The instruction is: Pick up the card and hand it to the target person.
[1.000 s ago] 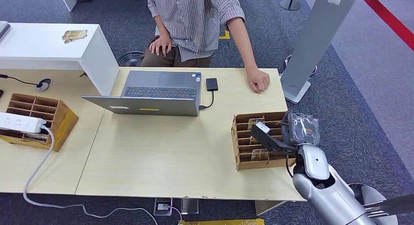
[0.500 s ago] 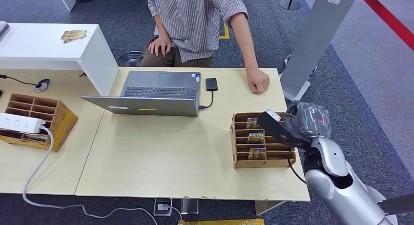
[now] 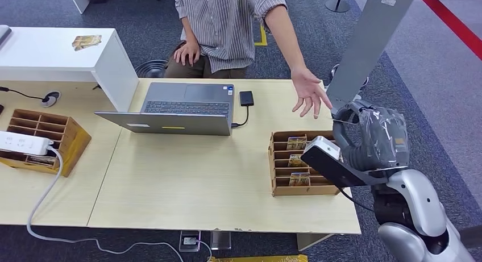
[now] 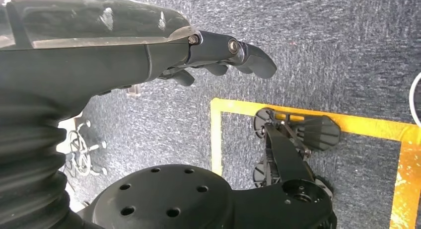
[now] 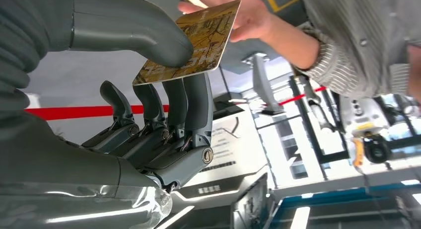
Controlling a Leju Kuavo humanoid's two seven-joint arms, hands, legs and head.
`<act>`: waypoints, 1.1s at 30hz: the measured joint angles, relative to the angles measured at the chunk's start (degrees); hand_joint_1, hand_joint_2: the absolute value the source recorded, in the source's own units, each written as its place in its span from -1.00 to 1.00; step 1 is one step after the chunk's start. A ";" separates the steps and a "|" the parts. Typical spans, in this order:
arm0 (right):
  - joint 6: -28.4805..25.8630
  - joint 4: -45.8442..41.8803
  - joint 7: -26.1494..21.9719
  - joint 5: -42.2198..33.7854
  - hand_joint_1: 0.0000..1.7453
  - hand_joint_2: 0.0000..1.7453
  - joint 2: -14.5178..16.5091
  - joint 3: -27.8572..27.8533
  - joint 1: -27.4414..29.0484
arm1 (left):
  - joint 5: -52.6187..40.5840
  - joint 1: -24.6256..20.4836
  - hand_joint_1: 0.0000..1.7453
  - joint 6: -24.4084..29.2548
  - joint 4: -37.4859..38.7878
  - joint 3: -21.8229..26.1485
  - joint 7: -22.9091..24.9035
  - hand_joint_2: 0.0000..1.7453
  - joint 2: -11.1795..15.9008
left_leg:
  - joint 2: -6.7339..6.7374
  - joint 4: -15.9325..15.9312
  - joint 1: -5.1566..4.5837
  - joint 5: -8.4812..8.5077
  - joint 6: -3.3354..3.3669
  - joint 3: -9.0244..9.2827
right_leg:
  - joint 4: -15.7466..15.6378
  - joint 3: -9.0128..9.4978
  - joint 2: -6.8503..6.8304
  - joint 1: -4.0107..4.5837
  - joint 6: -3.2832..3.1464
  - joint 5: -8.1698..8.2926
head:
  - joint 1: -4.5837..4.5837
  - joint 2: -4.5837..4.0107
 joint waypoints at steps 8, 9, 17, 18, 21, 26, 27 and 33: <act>-11.82 4.32 -8.70 3.10 0.62 1.00 3.09 1.32 -1.42 | -0.66 -0.26 -1.00 -0.41 0.00 -0.18 -0.35 1.00 -0.11 | -0.02 -0.03 0.01 0.00 0.00 -0.06 | 0.02 0.00 -0.02 0.01 0.00 0.00 | -0.01 0.00; -13.08 5.67 -9.40 3.52 0.62 1.00 3.63 1.70 -1.66 | -0.72 -0.30 -1.00 -0.47 0.00 -0.20 -0.38 1.00 -0.14 | -0.02 -0.03 0.01 0.00 0.00 -0.06 | 0.02 0.01 -0.02 0.01 0.00 0.00 | 0.00 0.00; -20.96 16.28 -11.82 4.32 0.62 1.00 7.66 4.89 -3.27 | -0.75 -0.40 -1.00 -0.49 0.00 -0.27 -0.80 1.00 -0.19 | -0.05 -0.03 0.02 0.01 0.00 -0.06 | 0.04 -0.01 -0.04 0.01 0.00 0.00 | 0.01 0.00; -21.08 17.23 -11.86 4.20 0.62 1.00 8.01 5.20 -3.33 | -0.74 -0.41 -1.00 -0.49 0.00 -0.27 -0.82 1.00 -0.19 | -0.05 -0.03 0.02 0.01 0.00 -0.07 | 0.04 -0.01 -0.04 0.01 -0.01 -0.01 | -0.01 0.00; -21.21 19.40 -11.93 4.03 0.62 1.00 8.87 5.96 -3.70 | -0.73 -0.41 -1.00 -0.51 0.00 -0.28 -0.84 1.00 -0.19 | -0.05 -0.03 0.02 0.01 -0.01 -0.08 | 0.04 -0.03 -0.04 0.01 -0.01 -0.01 | 0.00 0.00; -21.27 22.08 -11.98 4.00 0.62 1.00 9.88 6.81 -4.07 | -0.68 -0.38 -1.00 -0.62 0.00 -0.28 -0.84 1.00 -0.19 | -0.05 -0.03 0.02 0.01 -0.01 -0.08 | 0.04 -0.03 -0.04 0.01 -0.01 -0.01 | 0.00 0.00; -21.27 22.41 -11.93 4.00 0.62 1.00 10.00 6.94 -4.12 | -0.64 -0.37 -1.00 -0.70 0.00 -0.28 -0.84 1.00 -0.19 | -0.05 -0.03 0.02 0.01 -0.01 -0.08 | 0.04 -0.03 -0.04 0.01 -0.01 -0.01 | -0.01 0.00; -21.26 23.83 -11.39 3.94 0.62 1.00 10.55 7.66 -4.36 | -0.38 -0.36 -1.00 -1.18 0.00 -0.28 -0.90 1.00 -0.19 | -0.05 -0.03 0.02 0.01 -0.01 -0.07 | 0.04 -0.03 -0.04 0.01 -0.01 -0.01 | 0.01 0.00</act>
